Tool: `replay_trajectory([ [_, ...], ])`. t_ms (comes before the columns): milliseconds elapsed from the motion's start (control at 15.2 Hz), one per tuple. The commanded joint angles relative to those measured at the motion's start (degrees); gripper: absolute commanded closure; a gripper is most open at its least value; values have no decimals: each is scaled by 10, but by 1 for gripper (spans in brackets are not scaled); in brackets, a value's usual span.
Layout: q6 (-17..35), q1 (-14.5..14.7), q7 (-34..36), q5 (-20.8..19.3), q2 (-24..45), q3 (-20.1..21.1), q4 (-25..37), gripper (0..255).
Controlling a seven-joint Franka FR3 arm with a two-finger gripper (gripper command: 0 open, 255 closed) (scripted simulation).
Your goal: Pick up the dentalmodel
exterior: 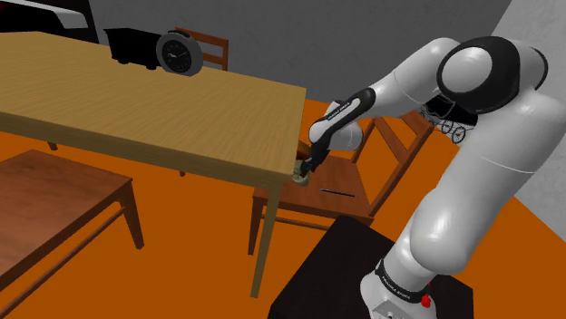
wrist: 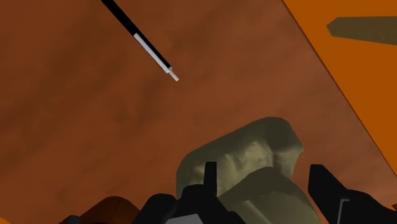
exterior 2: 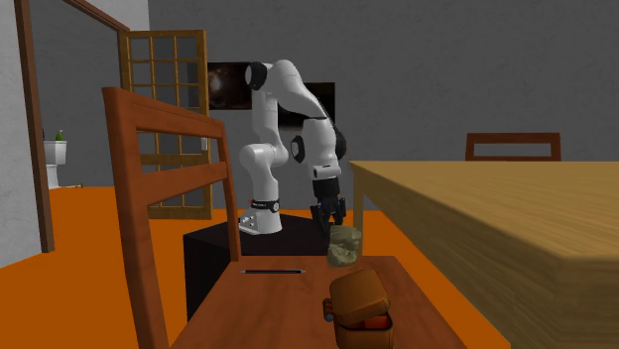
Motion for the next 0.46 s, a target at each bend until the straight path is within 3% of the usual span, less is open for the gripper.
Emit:
replay_trajectory([
  [0, -18, -1, 16, -22, -16, -3, 4, 255],
  [396, -52, -6, 44, -58, -48, -2, 10, 255],
])
